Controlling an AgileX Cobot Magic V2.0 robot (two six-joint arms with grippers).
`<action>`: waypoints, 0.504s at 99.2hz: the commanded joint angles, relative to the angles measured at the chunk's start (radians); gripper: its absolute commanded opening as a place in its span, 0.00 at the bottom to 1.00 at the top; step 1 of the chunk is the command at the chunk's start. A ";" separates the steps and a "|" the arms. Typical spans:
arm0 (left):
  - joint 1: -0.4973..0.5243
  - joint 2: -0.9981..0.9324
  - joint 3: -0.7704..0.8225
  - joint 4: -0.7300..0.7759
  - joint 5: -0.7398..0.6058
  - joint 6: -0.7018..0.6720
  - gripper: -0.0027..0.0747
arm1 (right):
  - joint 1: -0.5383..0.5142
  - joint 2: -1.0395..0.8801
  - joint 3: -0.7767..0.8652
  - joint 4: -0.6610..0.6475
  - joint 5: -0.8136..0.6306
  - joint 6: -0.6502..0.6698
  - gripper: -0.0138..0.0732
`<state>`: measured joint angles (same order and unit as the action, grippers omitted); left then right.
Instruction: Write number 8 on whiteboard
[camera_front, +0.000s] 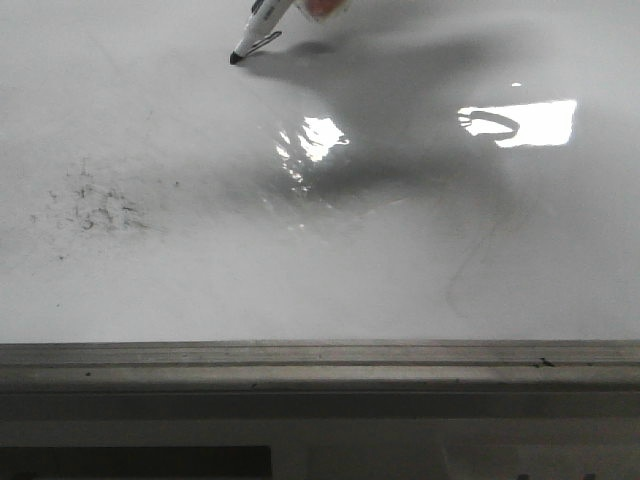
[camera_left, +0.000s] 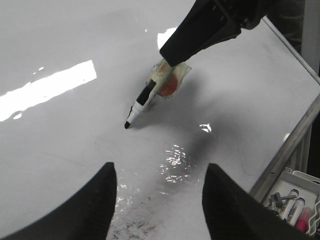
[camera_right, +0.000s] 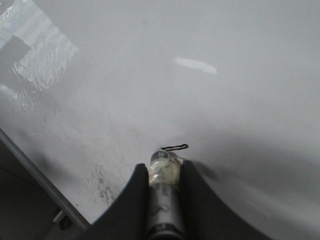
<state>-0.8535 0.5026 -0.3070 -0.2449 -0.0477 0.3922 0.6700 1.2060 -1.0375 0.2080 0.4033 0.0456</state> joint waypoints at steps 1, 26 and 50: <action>0.003 0.001 -0.034 -0.009 -0.072 -0.007 0.50 | -0.013 0.003 -0.020 -0.085 0.048 -0.012 0.09; 0.003 0.001 -0.034 -0.009 -0.072 -0.007 0.50 | -0.013 -0.054 -0.020 -0.151 0.229 -0.010 0.09; 0.003 0.001 -0.034 -0.009 -0.072 -0.007 0.50 | 0.108 0.033 -0.002 -0.134 0.055 -0.010 0.09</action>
<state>-0.8535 0.5026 -0.3070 -0.2449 -0.0477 0.3922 0.7461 1.2114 -1.0237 0.1440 0.6058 0.0478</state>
